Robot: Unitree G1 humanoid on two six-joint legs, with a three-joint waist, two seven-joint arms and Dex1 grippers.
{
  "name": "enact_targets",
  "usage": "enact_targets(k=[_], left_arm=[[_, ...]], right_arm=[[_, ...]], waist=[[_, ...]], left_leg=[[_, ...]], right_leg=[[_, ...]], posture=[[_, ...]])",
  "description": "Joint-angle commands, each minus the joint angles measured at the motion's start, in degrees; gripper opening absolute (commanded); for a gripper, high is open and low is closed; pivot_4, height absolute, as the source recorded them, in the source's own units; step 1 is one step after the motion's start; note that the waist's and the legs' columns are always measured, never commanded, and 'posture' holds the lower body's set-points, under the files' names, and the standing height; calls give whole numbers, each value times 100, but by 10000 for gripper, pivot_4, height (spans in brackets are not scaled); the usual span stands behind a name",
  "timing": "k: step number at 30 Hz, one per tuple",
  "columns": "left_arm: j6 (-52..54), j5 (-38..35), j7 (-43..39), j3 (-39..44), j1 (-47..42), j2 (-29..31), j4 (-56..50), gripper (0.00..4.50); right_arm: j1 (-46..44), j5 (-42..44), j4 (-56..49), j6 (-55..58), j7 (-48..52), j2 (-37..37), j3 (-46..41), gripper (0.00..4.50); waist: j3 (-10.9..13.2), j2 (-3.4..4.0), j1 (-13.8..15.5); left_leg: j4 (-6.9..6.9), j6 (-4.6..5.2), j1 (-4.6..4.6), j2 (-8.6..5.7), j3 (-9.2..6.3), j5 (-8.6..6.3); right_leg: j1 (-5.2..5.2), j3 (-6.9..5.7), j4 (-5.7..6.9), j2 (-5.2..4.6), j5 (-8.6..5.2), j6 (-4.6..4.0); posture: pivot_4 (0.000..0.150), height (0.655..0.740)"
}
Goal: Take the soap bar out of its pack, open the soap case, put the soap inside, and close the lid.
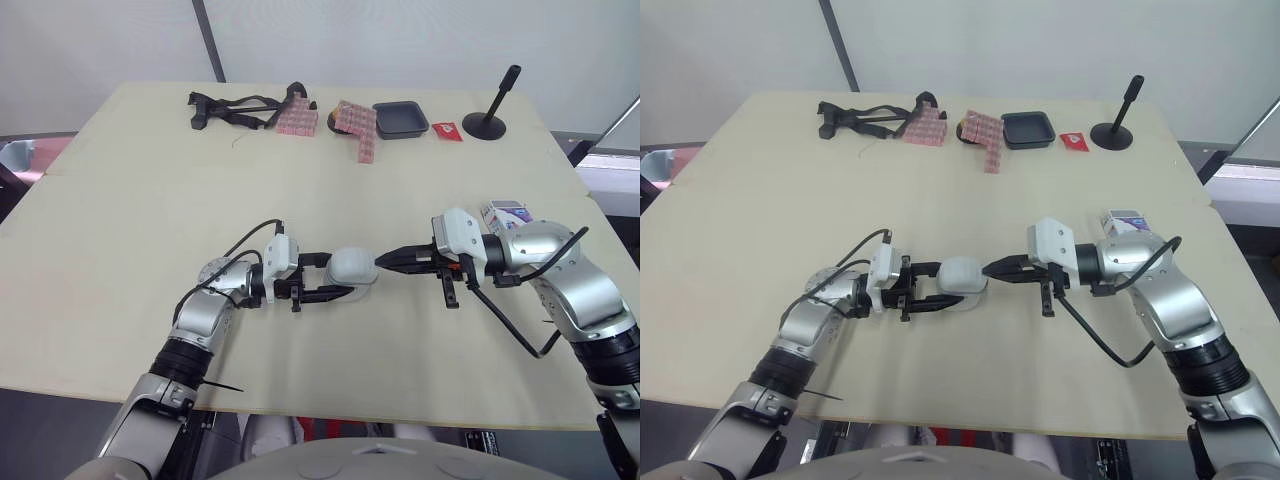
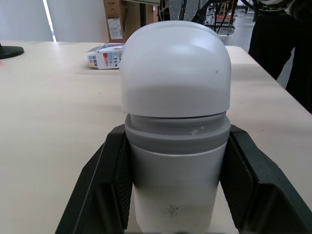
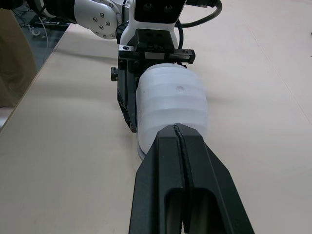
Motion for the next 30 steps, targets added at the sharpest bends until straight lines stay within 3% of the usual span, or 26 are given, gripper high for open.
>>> enact_targets(k=[1,14,18,30], left_arm=[[12,72,-17,-40,21,31,-71,19225],[10,73,-16,-45,21,26,-74,19225],[23,84,-39,-93,69,32,-124,19225],[12,98,-45,-99,72,32,-124,19225]], right_arm=[[-73,-1,-58,-36,0,0,-12,240],[-88,-10,-65,-21,-23,44,33,240],[-95,536,-300,722,-162,262,15,240],[-93,526,-403,846,-144,219,-9,240]], waist=[[0,0,0],[0,0,-1],[0,0,-11],[0,0,0]], left_leg=[[0,0,0,0,0,0],[-1,0,0,0,0,0],[-4,-1,3,0,0,0],[-16,-1,8,0,0,1]], right_leg=[[0,0,-1,0,0,0],[1,0,-1,0,0,0],[2,0,-2,1,0,0],[11,-7,-17,-2,0,0]], posture=[[1500,7400],[1500,7400],[1500,7400],[1500,7400]])
